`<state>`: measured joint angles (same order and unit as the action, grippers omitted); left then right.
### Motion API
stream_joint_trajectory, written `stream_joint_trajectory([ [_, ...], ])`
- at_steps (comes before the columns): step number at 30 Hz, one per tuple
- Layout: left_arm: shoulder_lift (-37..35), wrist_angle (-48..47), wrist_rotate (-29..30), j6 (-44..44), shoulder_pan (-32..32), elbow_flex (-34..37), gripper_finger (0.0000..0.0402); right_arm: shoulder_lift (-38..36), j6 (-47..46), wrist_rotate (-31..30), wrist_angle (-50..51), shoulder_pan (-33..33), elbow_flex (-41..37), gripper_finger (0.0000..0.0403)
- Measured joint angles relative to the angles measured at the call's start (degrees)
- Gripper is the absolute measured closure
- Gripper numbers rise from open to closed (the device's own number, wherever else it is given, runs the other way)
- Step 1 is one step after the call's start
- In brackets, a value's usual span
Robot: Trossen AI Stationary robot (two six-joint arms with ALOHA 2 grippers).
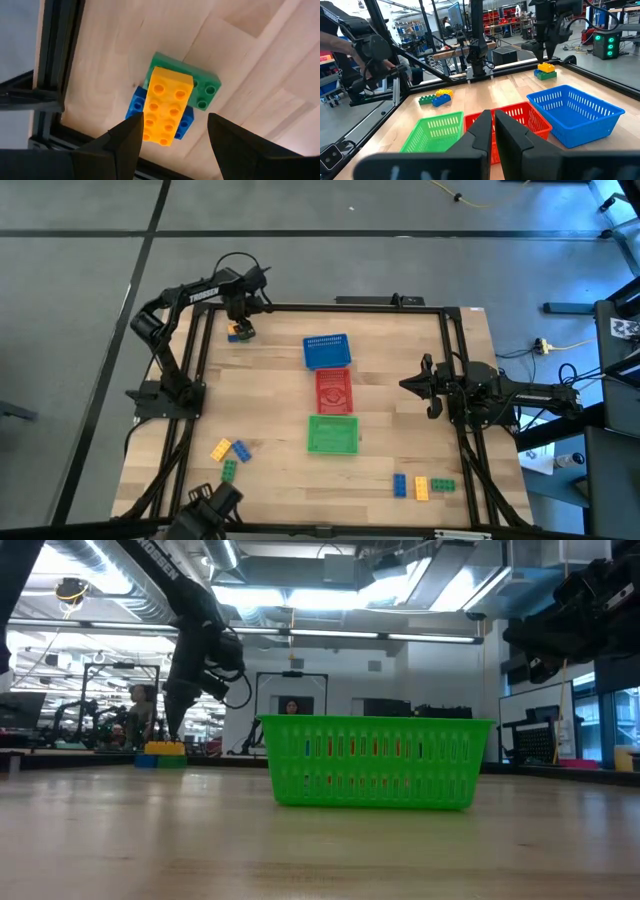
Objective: Sort & place blocks by color
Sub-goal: Put the top yellow game piece into the green basket
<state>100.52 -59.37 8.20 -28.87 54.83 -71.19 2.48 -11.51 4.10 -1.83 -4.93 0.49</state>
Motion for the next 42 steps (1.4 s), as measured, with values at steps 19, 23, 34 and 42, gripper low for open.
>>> stream_joint_trajectory([
  [19, 3.0, 1.07, -0.15, -6.31, 1.9, 1.55, 0.0188, 0.0, 0.0, 0.0, 0.01, -0.02, 0.0, 0.0377],
  [23, 3.0, 1.91, 0.09, -7.75, 2.2, 2.93, 0.0188, 0.01, 0.0, 0.0, 0.01, -0.02, 0.0, 0.0377],
  [34, 3.0, 4.19, 0.25, -7.75, 2.31, 3.1, 0.0188, 0.01, 0.02, 0.0, 0.02, 0.0, 0.0, 0.0377],
  [42, 3.0, 4.19, 0.25, -7.53, 2.31, 3.1, 0.0188, 0.0, 0.0, 0.0, 0.02, -0.02, 0.0, 0.0377],
])
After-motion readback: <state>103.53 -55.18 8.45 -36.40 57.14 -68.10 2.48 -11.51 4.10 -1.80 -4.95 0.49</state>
